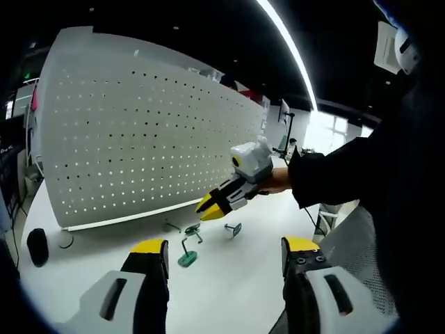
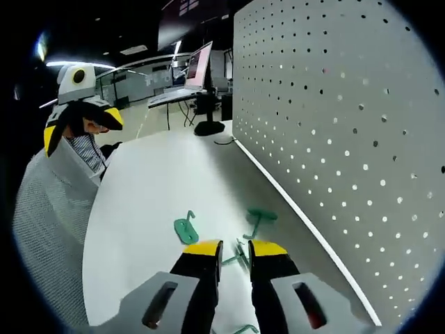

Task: Insert the hook assembly into the mounting plate slot until the hook locks in place.

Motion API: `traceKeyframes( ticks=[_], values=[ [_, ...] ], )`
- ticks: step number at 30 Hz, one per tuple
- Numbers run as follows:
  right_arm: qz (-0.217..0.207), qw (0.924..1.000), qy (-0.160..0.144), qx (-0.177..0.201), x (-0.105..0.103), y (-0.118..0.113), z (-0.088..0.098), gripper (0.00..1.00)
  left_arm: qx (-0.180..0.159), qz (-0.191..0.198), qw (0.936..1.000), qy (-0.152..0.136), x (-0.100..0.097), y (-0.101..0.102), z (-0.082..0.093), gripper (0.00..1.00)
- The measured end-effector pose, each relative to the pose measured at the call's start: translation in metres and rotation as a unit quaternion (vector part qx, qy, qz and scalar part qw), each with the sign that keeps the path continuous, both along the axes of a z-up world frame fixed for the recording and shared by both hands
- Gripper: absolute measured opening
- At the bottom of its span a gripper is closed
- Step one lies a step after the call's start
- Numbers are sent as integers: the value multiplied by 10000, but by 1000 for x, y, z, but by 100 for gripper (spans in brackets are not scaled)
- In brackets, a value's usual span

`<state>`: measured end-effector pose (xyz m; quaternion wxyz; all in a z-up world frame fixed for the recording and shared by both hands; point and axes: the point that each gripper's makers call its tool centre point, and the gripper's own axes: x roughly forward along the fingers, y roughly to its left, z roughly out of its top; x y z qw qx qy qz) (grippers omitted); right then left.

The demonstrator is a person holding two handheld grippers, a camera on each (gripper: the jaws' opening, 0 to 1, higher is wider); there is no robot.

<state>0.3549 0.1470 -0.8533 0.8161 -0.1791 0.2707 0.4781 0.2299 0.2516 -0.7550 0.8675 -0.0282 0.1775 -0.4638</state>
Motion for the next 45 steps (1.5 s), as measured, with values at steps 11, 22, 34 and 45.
traceKeyframes(
  ticks=[11,22,34,45],
  values=[
    [369,9973,-36,-629,3,9,-23,9,-51,11,10000,67,2,-1,-5,66],
    [489,9933,-18,-1046,7,9,-37,6,-34,32,9999,115,3,1,-8,65],
    [444,9916,-105,-1211,10,3,-39,2,23,13,9999,132,2,0,-8,64],
    [-257,9991,-241,-242,-4,-4,4,2,-39,-25,10000,42,7,-16,2,62]
  ],
)
